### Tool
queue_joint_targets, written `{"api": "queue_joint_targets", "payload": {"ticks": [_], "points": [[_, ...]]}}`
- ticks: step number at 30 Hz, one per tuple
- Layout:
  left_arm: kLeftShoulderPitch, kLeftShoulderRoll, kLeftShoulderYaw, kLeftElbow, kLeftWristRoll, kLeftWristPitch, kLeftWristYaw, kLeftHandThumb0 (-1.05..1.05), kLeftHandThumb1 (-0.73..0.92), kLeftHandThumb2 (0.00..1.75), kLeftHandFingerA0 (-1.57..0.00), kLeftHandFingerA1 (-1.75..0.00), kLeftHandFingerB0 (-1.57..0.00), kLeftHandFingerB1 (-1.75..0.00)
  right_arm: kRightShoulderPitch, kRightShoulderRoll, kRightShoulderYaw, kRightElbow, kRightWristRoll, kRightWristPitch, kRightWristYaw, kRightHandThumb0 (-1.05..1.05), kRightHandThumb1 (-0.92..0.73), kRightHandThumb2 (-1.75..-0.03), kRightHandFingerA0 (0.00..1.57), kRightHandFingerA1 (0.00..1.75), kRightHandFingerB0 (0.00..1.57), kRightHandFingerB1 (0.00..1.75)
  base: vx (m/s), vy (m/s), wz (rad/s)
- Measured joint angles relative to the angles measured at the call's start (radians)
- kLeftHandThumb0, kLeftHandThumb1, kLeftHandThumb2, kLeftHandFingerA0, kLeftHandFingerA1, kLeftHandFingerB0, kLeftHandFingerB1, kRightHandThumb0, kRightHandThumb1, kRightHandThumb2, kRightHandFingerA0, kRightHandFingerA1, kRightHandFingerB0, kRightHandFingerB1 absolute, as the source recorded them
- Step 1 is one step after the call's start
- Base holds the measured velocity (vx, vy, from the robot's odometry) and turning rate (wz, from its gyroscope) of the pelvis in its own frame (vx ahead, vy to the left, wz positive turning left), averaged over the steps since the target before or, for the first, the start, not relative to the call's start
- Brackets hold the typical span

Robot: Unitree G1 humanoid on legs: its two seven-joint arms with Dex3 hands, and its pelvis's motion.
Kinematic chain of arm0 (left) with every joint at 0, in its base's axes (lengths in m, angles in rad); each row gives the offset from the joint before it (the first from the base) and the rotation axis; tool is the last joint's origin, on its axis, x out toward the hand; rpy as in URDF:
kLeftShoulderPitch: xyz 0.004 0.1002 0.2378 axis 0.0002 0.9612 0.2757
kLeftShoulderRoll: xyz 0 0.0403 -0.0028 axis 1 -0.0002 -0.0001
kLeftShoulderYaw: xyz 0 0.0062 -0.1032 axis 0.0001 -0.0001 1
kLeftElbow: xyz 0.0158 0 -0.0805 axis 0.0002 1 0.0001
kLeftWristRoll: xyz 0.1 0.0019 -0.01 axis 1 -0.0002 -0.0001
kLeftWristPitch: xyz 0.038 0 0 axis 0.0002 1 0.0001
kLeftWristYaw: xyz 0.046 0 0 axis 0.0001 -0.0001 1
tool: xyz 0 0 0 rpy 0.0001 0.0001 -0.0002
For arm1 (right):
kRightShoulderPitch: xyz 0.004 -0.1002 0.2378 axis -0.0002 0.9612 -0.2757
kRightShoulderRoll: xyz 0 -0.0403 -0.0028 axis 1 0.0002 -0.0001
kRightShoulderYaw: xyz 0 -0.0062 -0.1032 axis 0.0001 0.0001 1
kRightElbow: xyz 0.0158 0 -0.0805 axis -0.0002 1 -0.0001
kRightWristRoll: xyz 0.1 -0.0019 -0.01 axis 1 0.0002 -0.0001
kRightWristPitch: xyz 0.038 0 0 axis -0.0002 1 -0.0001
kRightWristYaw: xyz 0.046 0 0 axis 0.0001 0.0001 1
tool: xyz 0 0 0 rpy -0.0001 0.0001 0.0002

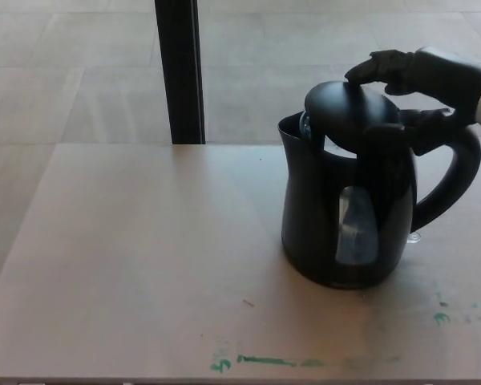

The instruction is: The robot uses its right hand to push down on the lid of a kettle kept in the middle of the desk to close it

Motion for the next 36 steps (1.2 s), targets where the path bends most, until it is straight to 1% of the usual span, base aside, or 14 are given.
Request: {"api": "queue_joint_targets", "payload": {"ticks": [12, 14, 17, 18, 19, 20, 24, 25, 27, 28, 29, 30, 32, 36], "points": [[0.000, 0.025, -0.028, 0.002, 0.002, -0.017, -0.017, -0.82, 0.62, 0.71, -0.39, -0.47, -0.31, -0.40, -0.087, 0.055, 0.065, 0.002, -0.085, -0.021, 0.041, -0.84, -0.67, -0.62, 0.22, 0.47, 0.26, 0.34, 0.00, 0.000, 0.00], [0.000, 0.028, -0.025, 0.000, 0.001, -0.017, -0.022, -0.77, 0.76, 0.63, -0.42, -0.45, -0.34, -0.36, -0.089, 0.058, 0.072, 0.002, -0.098, -0.024, 0.042, -0.84, -0.68, -0.60, 0.21, 0.44, 0.27, 0.34, 0.00, 0.000, 0.00], [0.001, 0.034, -0.042, -0.011, 0.005, -0.018, -0.024, -0.86, 0.63, 0.74, -0.39, -0.47, -0.31, -0.40, -0.092, 0.055, 0.090, -0.016, -0.124, -0.023, 0.060, -0.79, -0.67, -0.60, 0.22, 0.45, 0.28, 0.33, 0.00, 0.000, 0.00], [0.000, 0.035, -0.045, -0.011, 0.006, -0.018, -0.025, -0.71, 0.55, 1.00, -0.38, -0.59, -0.18, -0.46, -0.092, 0.054, 0.093, -0.023, -0.131, -0.023, 0.067, -0.79, -0.67, -0.61, 0.21, 0.44, 0.28, 0.33, 0.00, 0.000, 0.00], [-0.001, 0.035, -0.047, -0.011, 0.006, -0.018, -0.026, -0.81, 0.64, 0.71, -0.40, -0.47, -0.34, -0.40, -0.090, 0.053, 0.095, -0.030, -0.137, -0.022, 0.072, -0.79, -0.66, -0.61, 0.23, 0.45, 0.29, 0.34, 0.00, 0.000, 0.00], [-0.003, 0.035, -0.046, -0.010, 0.006, -0.018, -0.027, -0.77, 0.75, 0.62, -0.43, -0.45, -0.36, -0.36, -0.086, 0.051, 0.095, -0.039, -0.140, -0.021, 0.076, -0.78, -0.65, -0.60, 0.24, 0.46, 0.31, 0.34, 0.00, 0.000, 0.00], [-0.009, 0.035, -0.043, -0.003, 0.005, -0.018, -0.025, -0.77, 0.74, 0.63, -0.44, -0.44, -0.37, -0.36, -0.062, 0.049, 0.086, -0.065, -0.146, -0.010, 0.081, -0.75, -0.59, -0.60, 0.27, 0.64, 0.36, 0.34, 0.00, 0.000, 0.00], [-0.011, 0.035, -0.042, -0.001, 0.005, -0.018, -0.023, -0.83, 0.63, 0.68, -0.40, -0.48, -0.35, -0.39, -0.055, 0.049, 0.082, -0.070, -0.146, -0.007, 0.081, -0.77, -0.48, -0.69, 0.31, 0.70, 0.36, 0.39, 0.00, 0.000, 0.00], [-0.016, 0.034, -0.032, 0.005, 0.000, -0.017, -0.023, -0.77, 0.69, 0.61, -0.43, -0.48, -0.42, -0.38, -0.033, 0.049, 0.069, -0.080, -0.146, 0.000, 0.080, -0.73, -0.58, -0.59, 0.30, 0.77, 0.39, 0.34, 0.00, 0.000, 0.00], [-0.017, 0.034, -0.023, 0.005, -0.003, -0.016, -0.024, -0.77, 0.69, 0.61, -0.43, -0.48, -0.42, -0.38, -0.024, 0.049, 0.064, -0.082, -0.146, 0.003, 0.080, -0.73, -0.58, -0.59, 0.30, 0.77, 0.39, 0.34, 0.00, 0.000, 0.00], [-0.018, 0.034, -0.014, 0.005, -0.006, -0.015, -0.026, -0.82, 0.62, 0.70, -0.40, -0.48, -0.35, -0.40, -0.014, 0.049, 0.058, -0.084, -0.146, 0.007, 0.079, -0.75, -0.61, -0.59, 0.26, 0.59, 0.37, 0.35, 0.00, 0.000, 0.00], [-0.020, 0.034, -0.012, 0.005, -0.007, -0.015, -0.026, -0.77, 0.70, 0.62, -0.43, -0.46, -0.39, -0.37, -0.007, 0.049, 0.056, -0.085, -0.147, 0.007, 0.078, -0.78, -0.64, -0.60, 0.14, 0.45, 0.32, 0.34, 0.00, 0.000, 0.00], [-0.022, 0.034, -0.011, 0.004, -0.007, -0.015, -0.026, -0.83, 0.62, 0.71, -0.39, -0.48, -0.33, -0.40, 0.007, 0.048, 0.056, -0.085, -0.151, 0.010, 0.077, -0.71, -0.58, -0.59, 0.22, 0.67, 0.38, 0.34, 0.00, 0.000, 0.00], [-0.025, 0.034, -0.012, 0.001, -0.007, -0.015, -0.025, -0.82, 0.64, 0.68, -0.39, -0.45, -0.34, -0.38, 0.038, 0.062, 0.025, -0.102, -0.150, 0.025, 0.060, -0.70, -0.63, -0.60, 0.30, 0.55, 0.37, 0.32, 0.00, 0.000, 0.00]]}}
